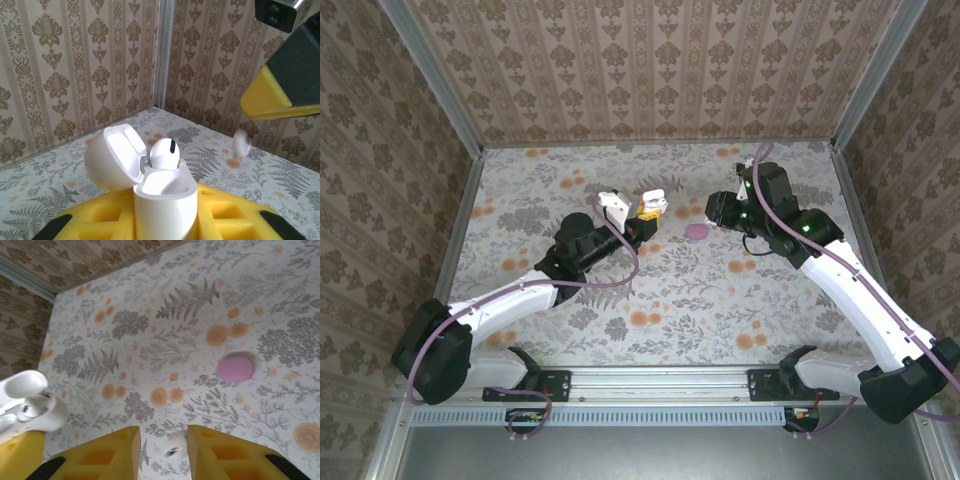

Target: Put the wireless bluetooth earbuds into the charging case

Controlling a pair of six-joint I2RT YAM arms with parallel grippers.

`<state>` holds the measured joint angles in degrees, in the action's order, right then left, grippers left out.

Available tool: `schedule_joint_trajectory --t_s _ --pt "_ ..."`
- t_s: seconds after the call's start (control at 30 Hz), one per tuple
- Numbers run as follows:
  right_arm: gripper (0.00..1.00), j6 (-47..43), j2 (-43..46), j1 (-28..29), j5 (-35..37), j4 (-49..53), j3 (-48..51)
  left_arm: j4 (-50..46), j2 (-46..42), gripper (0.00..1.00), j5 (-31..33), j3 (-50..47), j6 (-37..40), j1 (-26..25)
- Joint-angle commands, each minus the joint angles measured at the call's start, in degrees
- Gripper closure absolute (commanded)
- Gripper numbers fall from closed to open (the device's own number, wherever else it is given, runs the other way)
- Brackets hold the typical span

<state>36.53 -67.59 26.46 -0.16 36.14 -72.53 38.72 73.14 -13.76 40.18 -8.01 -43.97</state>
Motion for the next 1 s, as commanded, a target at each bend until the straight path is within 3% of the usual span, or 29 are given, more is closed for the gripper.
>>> schedule_joint_trajectory --t_s 0.0,0.23,0.43,0.57,0.8,0.97 --pt "0.67 1.7 -0.2 0.8 -2.2 -2.6 -2.7 1.4 0.2 0.72 -1.2 1.7 -1.4 -0.4" --pt "0.68 -0.3 -2.3 1.9 -0.6 -1.4 -3.5 2.6 0.2 0.72 -0.9 1.2 -2.1 -0.5" --pt "0.66 -3.3 -3.6 -0.3 2.8 2.2 3.7 1.4 -2.3 0.72 1.8 -0.4 -1.3 -0.5" --pt "0.61 -3.5 -9.9 -4.3 -2.6 5.0 6.4 0.3 -3.2 0.72 2.1 -0.5 -0.4 -0.5" --pt "0.55 -2.2 -23.5 -5.1 -5.9 2.8 7.2 -0.4 -4.3 0.72 2.6 -0.8 0.2 -0.5" --pt "0.5 -1.2 -31.6 -4.9 -4.6 3.3 3.8 -1.0 -6.0 0.72 3.5 -1.8 0.4 -0.4"
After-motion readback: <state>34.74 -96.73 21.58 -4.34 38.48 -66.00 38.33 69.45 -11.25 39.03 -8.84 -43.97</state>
